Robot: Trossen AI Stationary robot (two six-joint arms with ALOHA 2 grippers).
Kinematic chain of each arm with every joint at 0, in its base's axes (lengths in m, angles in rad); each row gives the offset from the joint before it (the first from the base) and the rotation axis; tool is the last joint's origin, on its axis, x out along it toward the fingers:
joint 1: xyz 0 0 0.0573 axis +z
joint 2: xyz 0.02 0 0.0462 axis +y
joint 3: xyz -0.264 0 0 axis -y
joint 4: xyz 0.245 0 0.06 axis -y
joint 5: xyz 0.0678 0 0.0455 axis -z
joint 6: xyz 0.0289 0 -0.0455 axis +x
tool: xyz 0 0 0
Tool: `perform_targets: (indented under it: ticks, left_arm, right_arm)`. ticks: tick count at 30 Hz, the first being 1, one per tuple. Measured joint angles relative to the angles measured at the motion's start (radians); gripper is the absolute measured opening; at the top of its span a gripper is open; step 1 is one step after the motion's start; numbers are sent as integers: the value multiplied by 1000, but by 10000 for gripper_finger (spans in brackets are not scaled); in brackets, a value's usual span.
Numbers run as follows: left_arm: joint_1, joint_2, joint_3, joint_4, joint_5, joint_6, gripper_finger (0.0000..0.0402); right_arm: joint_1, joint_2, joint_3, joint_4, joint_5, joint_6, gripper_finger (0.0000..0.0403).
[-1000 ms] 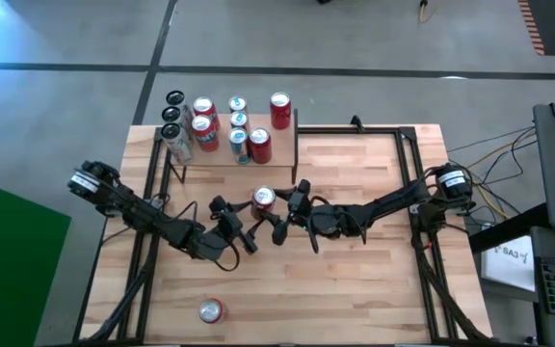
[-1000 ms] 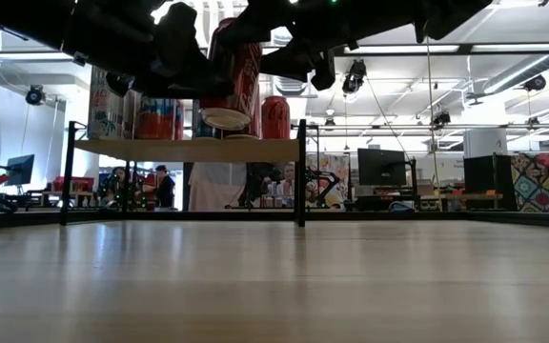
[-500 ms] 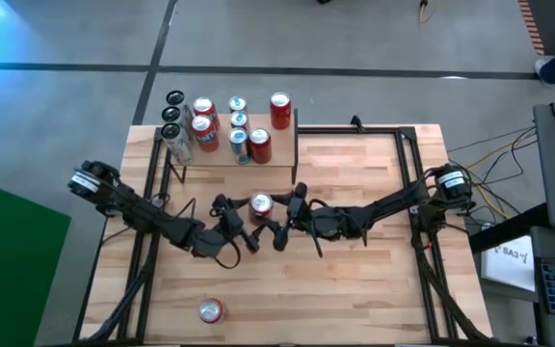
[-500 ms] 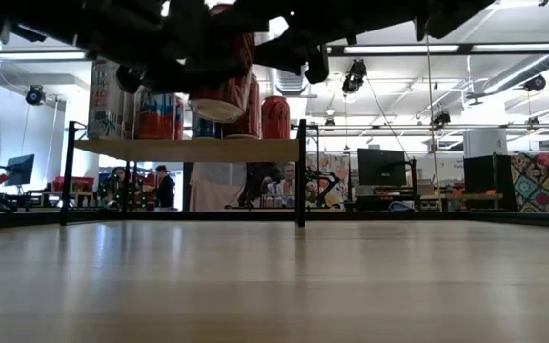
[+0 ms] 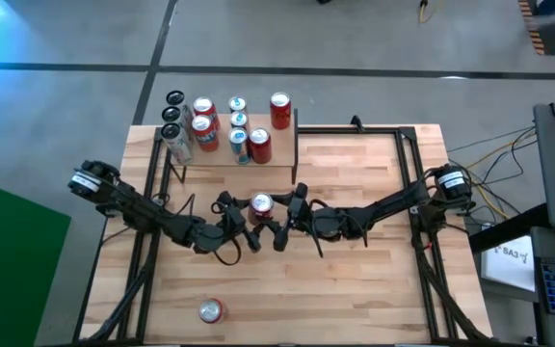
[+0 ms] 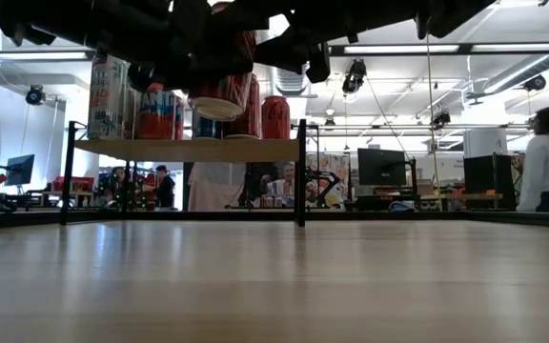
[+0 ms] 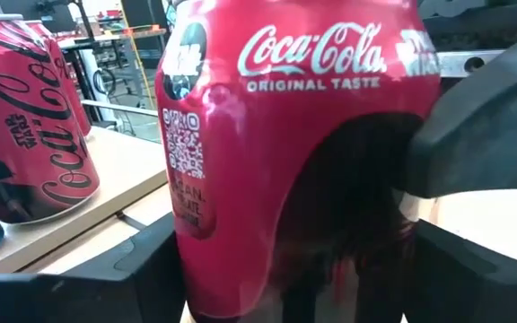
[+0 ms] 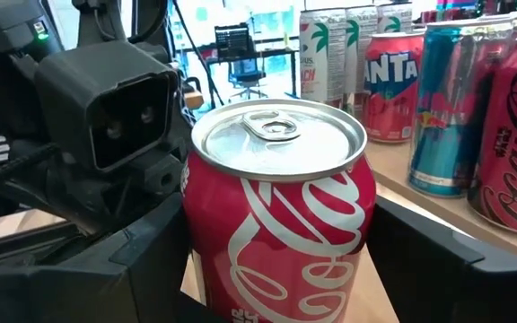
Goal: Place canned beverage on shelf
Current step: Put the red white soda can on the shelf
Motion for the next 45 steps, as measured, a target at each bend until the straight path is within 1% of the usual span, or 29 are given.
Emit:
perform_targets:
  ticks: [3, 7, 10, 11, 16, 17, 20, 23, 25, 26, 27, 29, 32, 37, 39, 43, 45]
  left_arm:
    - [-1, 0, 0, -1, 12, 3, 285]
    - [-1, -2, 0, -3, 47, 3, 285]
    - [-9, -6, -3, -20, 105, 6, 285]
    - [-10, -13, -3, -18, 139, 8, 285]
    - [-8, -85, -11, -13, 306, 38, 285]
    - [-8, -109, -16, -9, 348, 45, 285]
    - [-9, -197, -40, 3, 524, 73, 285]
    - [-10, -293, -87, 44, 756, 106, 285]
    - [-10, -354, -125, 94, 942, 119, 285]
    - [-10, -382, -142, 127, 1017, 119, 285]
    - [-11, -407, -157, 156, 1075, 118, 285]
    - [-12, -448, -179, 184, 1152, 110, 285]
    - [-11, -471, -196, 184, 1214, 103, 285]
    - [-13, -447, -189, 211, 1360, 110, 285]
    - [-14, -427, -178, 211, 1371, 110, 285]
    - [-11, -379, -161, 208, 1360, 106, 285]
    - [-11, -349, -147, 207, 1361, 95, 285]
  right_arm:
    - [0, 0, 0, -1, 1, 0, 295]
    - [0, -10, 0, -8, -10, 20, 329]
    - [0, -47, 1, -45, -63, 45, 355]
    - [0, -57, 2, -61, -82, 48, 360]
    - [6, -137, 1, -147, -175, 34, 367]
    - [8, -160, 1, -157, -199, 24, 367]
    - [13, -230, 1, -199, -305, -9, 368]
    - [19, -294, 0, -240, -427, -25, 368]
    - [26, -331, 0, -262, -506, -38, 368]
    - [30, -346, 0, -263, -545, -44, 368]
    - [34, -356, 0, -270, -577, -53, 368]
    - [47, -366, 0, -270, -603, -68, 368]
    - [63, -353, 0, -257, -602, -103, 368]
    - [67, -303, 0, -185, -602, -132, 368]
    - [67, -273, 0, -140, -602, -141, 368]
    - [67, -227, 0, -51, -602, -142, 368]
    - [67, -217, -1, -33, -602, -142, 368]
